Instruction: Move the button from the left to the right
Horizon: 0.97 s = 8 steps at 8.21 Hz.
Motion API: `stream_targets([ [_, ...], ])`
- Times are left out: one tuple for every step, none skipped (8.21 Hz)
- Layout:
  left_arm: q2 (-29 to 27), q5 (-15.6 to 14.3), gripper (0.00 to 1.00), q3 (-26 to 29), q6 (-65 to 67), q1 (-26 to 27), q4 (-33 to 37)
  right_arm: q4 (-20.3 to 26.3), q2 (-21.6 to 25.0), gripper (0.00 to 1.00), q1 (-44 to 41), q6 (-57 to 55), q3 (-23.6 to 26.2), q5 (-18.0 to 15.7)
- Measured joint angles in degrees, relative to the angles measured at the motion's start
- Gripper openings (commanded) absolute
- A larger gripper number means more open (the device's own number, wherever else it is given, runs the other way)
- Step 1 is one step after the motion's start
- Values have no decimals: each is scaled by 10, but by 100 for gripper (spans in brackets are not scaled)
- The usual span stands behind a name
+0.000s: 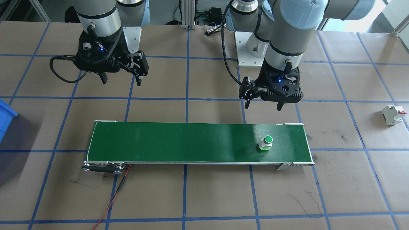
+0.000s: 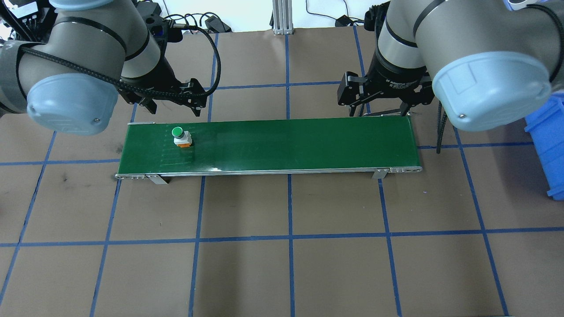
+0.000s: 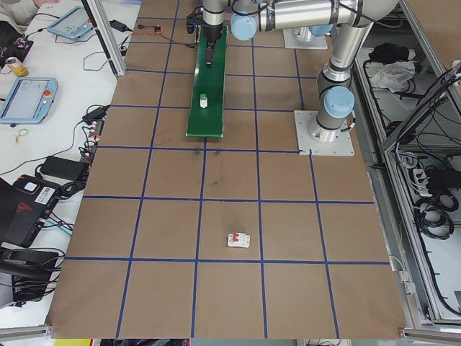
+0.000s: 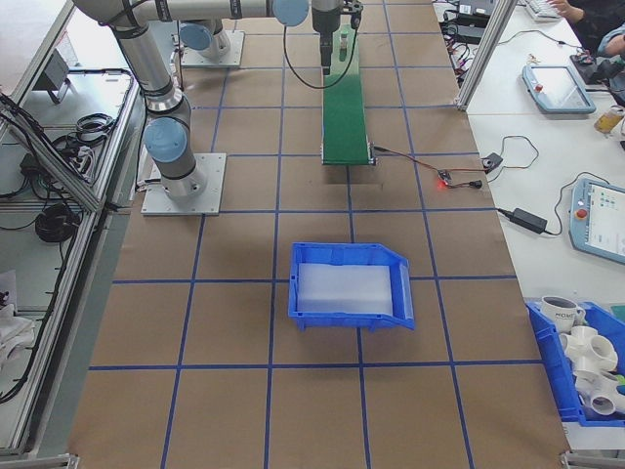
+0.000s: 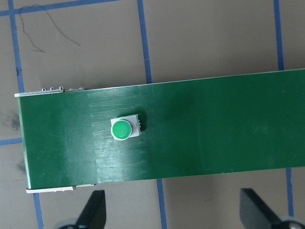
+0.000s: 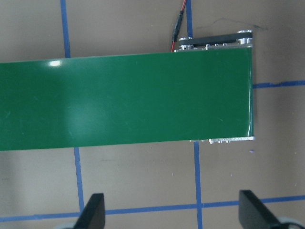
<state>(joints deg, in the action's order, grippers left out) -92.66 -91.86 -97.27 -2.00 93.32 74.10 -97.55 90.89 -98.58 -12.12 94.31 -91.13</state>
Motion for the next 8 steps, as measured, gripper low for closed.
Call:
stream_targets([
  [5,0,100,1,0,1,8,-32,-6,100,0,-1,-1,1],
  [8,-1,100,1,-1,1,12,-59,-16,100,1,-1,-2,1],
  [11,0,100,0,-1,-1,14,-81,-28,100,1,0,-1,-2],
  [13,0,100,-2,-1,0,15,-96,-42,100,1,-2,2,-2],
  [15,1,100,-4,-1,1,18,-103,-59,100,1,-4,4,-4],
  [18,1,100,-5,-2,2,20,-107,-77,100,1,-6,6,-3],
  [21,1,100,-6,-3,3,23,-110,-92,100,2,-4,7,-5],
  [24,1,100,-6,-3,3,27,-120,-105,100,3,-4,7,-5],
])
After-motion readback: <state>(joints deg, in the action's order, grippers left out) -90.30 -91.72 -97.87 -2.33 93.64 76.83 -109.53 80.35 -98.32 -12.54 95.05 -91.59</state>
